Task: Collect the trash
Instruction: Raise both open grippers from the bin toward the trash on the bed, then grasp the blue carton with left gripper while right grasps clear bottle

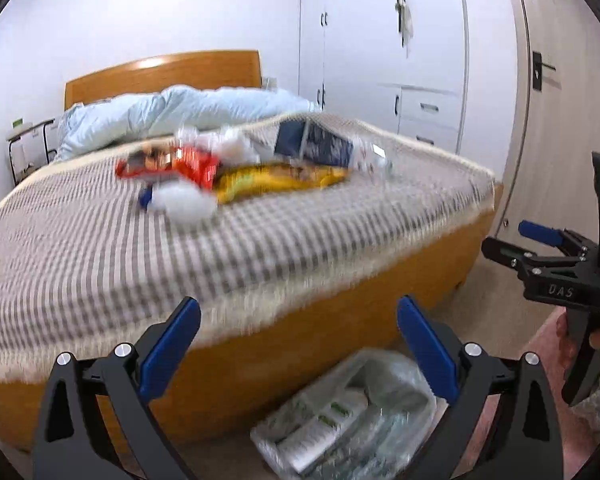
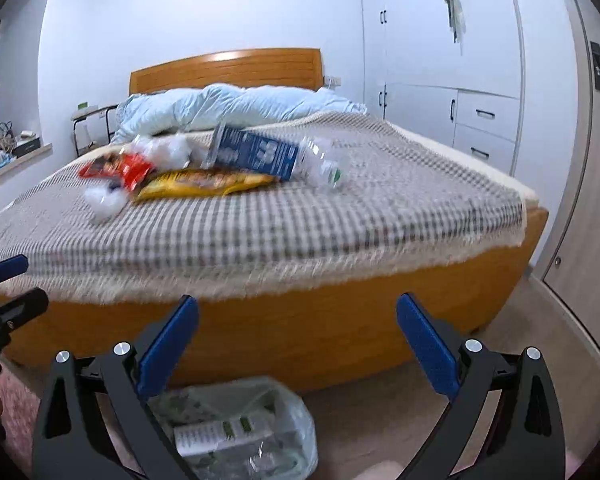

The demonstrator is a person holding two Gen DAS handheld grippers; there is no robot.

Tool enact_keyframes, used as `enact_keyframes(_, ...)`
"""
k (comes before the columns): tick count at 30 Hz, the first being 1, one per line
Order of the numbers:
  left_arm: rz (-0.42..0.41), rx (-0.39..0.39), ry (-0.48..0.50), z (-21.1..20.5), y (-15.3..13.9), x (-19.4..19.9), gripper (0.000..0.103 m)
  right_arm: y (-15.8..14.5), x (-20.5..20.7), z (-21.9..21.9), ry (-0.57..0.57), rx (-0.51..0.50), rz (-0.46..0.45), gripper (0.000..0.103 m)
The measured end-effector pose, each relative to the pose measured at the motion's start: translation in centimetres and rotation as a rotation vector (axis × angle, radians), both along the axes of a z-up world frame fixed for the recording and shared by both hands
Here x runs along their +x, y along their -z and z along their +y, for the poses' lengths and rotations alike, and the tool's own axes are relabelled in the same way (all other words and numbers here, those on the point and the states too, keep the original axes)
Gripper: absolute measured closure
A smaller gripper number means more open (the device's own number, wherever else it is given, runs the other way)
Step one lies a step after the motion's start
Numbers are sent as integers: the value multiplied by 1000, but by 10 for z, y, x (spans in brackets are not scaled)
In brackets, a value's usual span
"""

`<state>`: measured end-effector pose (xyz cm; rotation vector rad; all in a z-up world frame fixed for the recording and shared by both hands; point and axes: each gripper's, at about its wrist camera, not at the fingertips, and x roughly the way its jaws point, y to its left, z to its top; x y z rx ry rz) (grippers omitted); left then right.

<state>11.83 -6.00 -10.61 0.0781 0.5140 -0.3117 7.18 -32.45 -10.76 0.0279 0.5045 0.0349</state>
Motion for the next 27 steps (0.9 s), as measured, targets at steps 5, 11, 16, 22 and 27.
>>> enact_keyframes(5,-54,-54,-6,-12,-37,45,8,-23,39,-12,25,14,-42,8)
enact_keyframes(11,-62,-43,-3,-40,-62,119,8,-37,97,-29,54,29,-56,8)
enact_keyframes(16,-67,-79,9,-53,-68,186,8,-35,152,-42,61,29,-31,8)
enact_keyframes(22,-35,-56,108,-67,-59,254,8,-21,198,-61,106,159,56,8)
enact_keyframes(27,53,-2,143,-73,-39,290,8,-15,212,-58,117,138,94,8)
